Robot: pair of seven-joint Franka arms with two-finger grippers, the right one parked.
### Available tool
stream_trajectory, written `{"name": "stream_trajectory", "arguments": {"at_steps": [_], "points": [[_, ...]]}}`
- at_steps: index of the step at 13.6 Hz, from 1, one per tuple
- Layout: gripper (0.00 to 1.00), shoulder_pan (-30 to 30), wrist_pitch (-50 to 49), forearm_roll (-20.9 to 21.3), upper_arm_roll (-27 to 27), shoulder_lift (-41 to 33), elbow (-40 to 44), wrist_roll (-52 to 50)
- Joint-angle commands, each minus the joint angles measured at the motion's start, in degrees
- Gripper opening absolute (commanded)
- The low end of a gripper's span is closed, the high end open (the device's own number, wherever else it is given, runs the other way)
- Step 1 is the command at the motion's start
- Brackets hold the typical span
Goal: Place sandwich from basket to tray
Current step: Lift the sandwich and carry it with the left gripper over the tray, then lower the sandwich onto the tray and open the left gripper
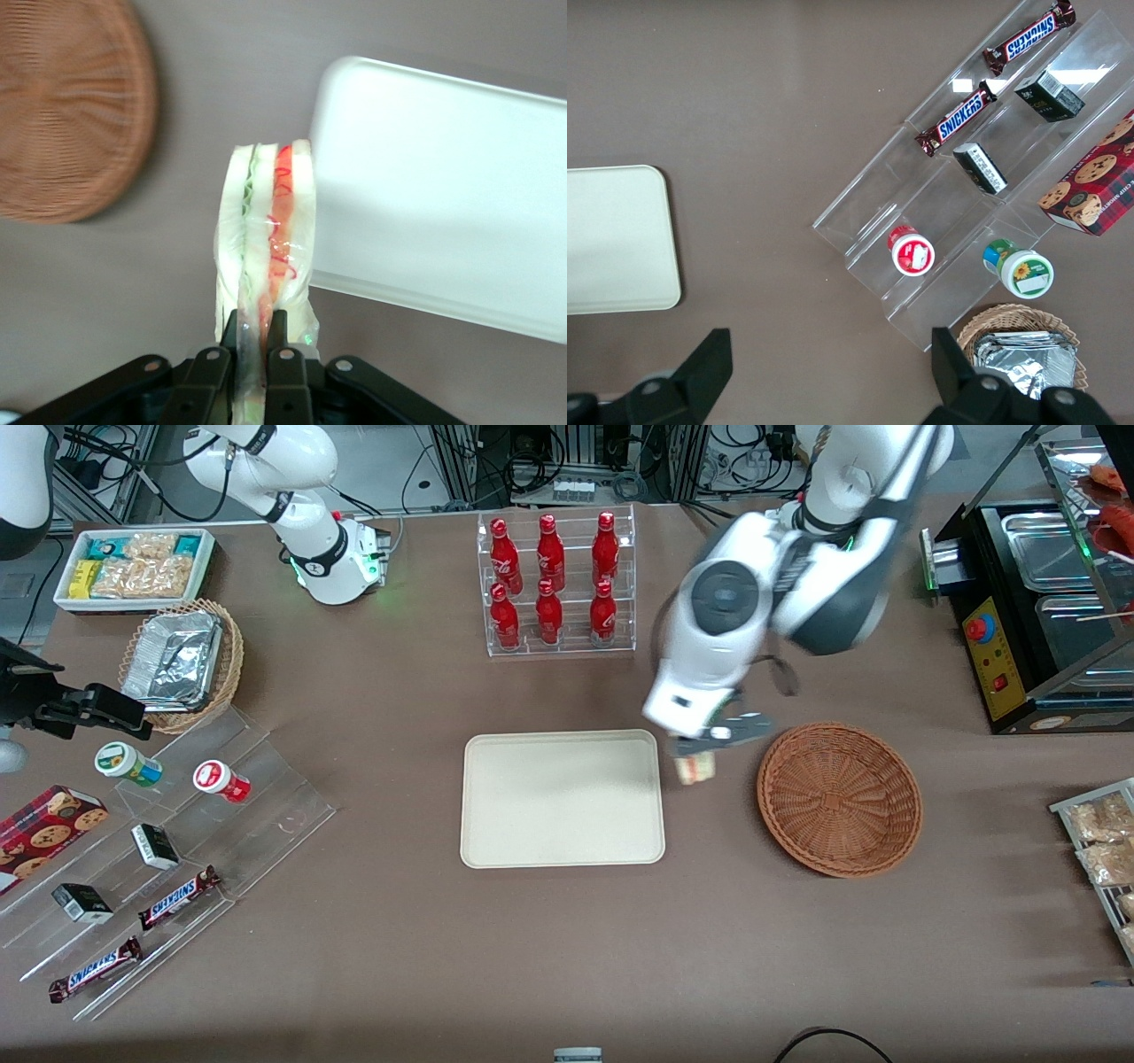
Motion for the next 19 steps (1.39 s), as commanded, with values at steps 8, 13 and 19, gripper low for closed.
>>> {"name": "stream_trajectory", "arguments": {"at_steps": [8,13,19], "points": [[0.0,-8.31,17.75,-2.88,0.34,23.44,14.37,0.54],[0.0,-9.46,17.84,-0.59,0.34,28.72,18.77,1.07],[0.98,-9.29,17.76,-0.5,0.6,28.03,19.03,0.8]]}}
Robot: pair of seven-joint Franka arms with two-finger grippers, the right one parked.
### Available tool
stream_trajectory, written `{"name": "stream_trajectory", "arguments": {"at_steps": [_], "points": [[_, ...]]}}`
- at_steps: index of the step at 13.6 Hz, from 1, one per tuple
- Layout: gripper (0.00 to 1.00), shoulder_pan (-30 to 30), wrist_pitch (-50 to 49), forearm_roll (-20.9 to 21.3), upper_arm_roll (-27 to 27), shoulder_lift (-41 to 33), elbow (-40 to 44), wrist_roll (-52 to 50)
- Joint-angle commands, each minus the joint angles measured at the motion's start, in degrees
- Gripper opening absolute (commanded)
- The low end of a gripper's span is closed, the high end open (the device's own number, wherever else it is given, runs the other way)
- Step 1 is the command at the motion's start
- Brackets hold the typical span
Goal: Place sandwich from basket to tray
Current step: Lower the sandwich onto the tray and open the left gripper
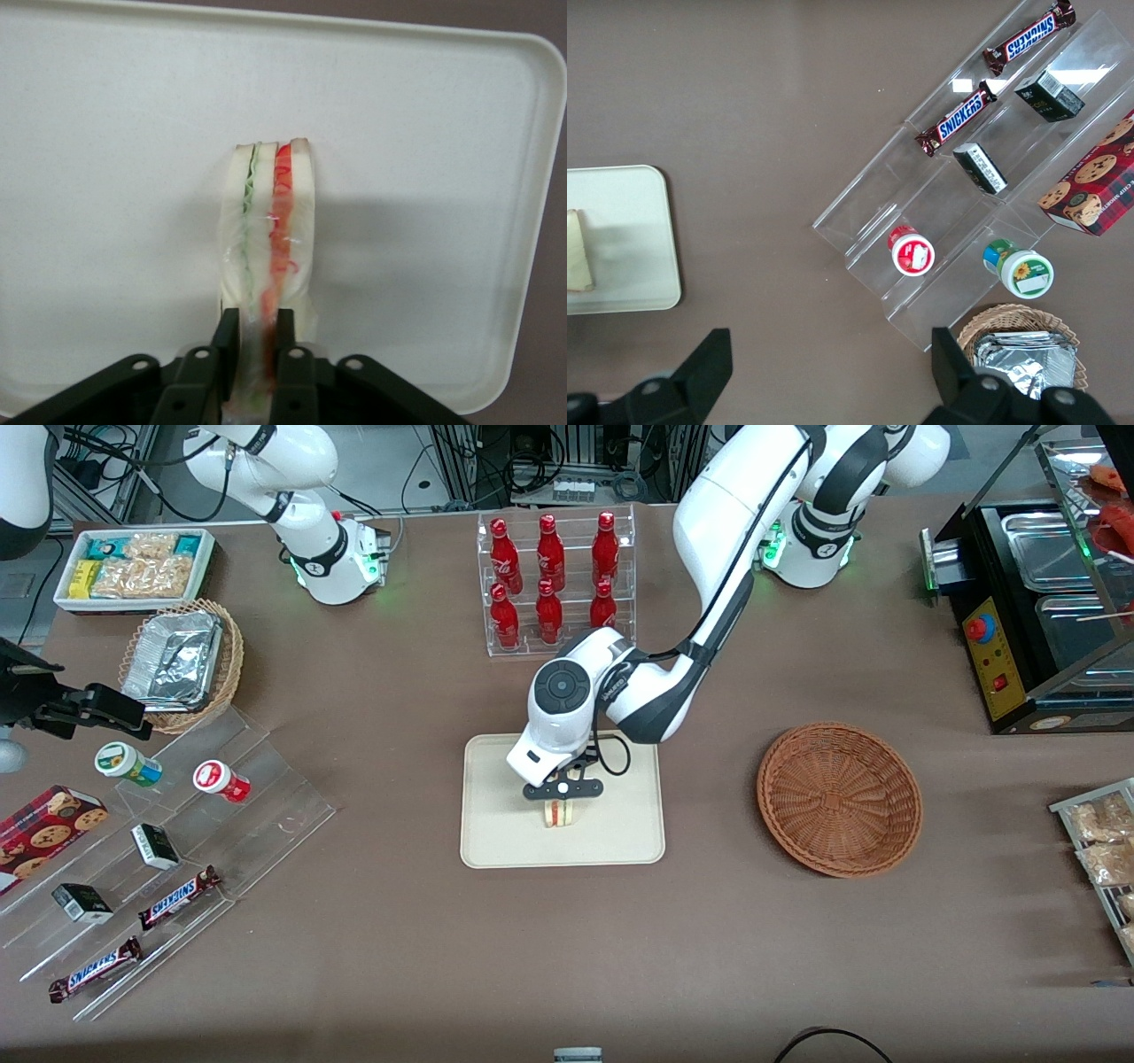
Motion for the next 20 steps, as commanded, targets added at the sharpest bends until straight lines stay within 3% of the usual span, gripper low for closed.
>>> {"name": "stream_trajectory", "arguments": {"at_steps": [1,5,10,13,20], "points": [[0.99,-0.46,-1.01,1.13,0.64,-0.89,1.54,-0.23],[0.99,1.55,-7.76,1.05,1.34,-7.2,1.1,-0.5],[0.99,9.72,-27.17,1.66,1.61,-19.42,0.48,0.37],[0.99,15.0,-33.08,5.61,1.52,-26.1,-3.28,2.39],[0.99,30.46,-37.75,5.62,1.52,-42.45,-15.06,26.53]]}}
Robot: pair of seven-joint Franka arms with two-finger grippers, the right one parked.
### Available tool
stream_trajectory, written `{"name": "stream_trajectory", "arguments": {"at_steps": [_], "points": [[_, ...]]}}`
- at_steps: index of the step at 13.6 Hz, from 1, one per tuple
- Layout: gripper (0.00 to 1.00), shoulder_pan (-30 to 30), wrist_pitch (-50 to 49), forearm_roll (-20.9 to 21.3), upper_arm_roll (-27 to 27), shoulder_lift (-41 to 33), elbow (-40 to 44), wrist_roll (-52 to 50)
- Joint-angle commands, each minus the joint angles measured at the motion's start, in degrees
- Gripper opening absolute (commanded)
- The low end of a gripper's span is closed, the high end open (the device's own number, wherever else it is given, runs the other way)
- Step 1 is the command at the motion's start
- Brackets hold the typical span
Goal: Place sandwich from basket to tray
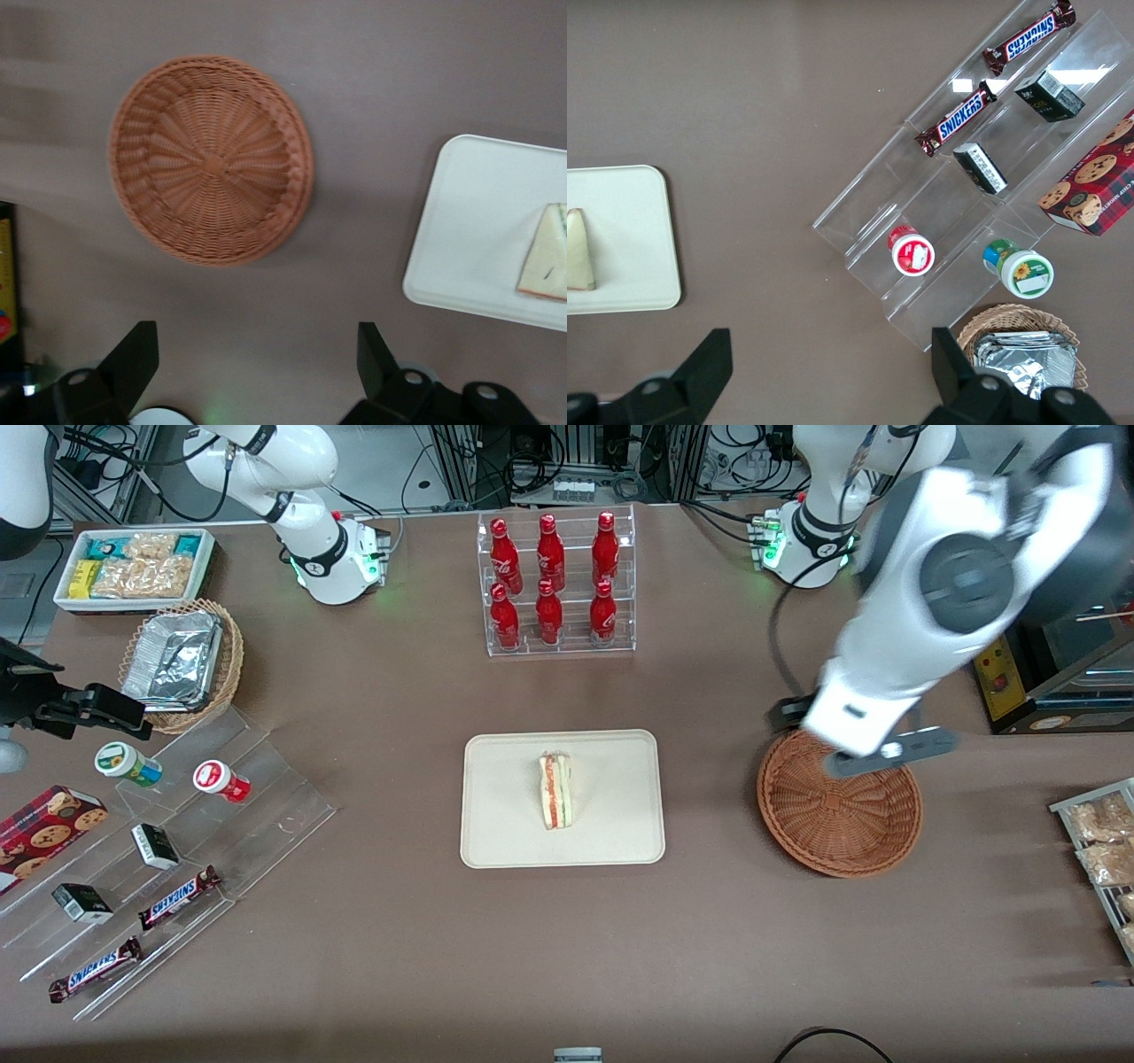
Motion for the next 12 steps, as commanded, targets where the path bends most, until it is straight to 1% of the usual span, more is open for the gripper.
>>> {"name": "stream_trajectory", "arguments": {"at_steps": [1,2,4,5,7,12], "points": [[0.99,6.14,-1.22,-0.24,-0.67,-7.79,-6.17,9.68],[0.99,9.9,-2.01,-0.68,-0.75,-9.2,-6.7,14.59],[0.99,13.44,-3.76,-0.95,-0.67,-10.87,-6.79,21.55],[0.99,15.81,-3.95,-0.95,-0.75,-11.23,-6.79,23.93],[0.99,18.63,-4.04,-1.04,-0.75,-11.67,-6.79,25.62],[0.99,18.64,-5.44,-0.95,-0.93,-10.36,-5.92,26.86]]}}
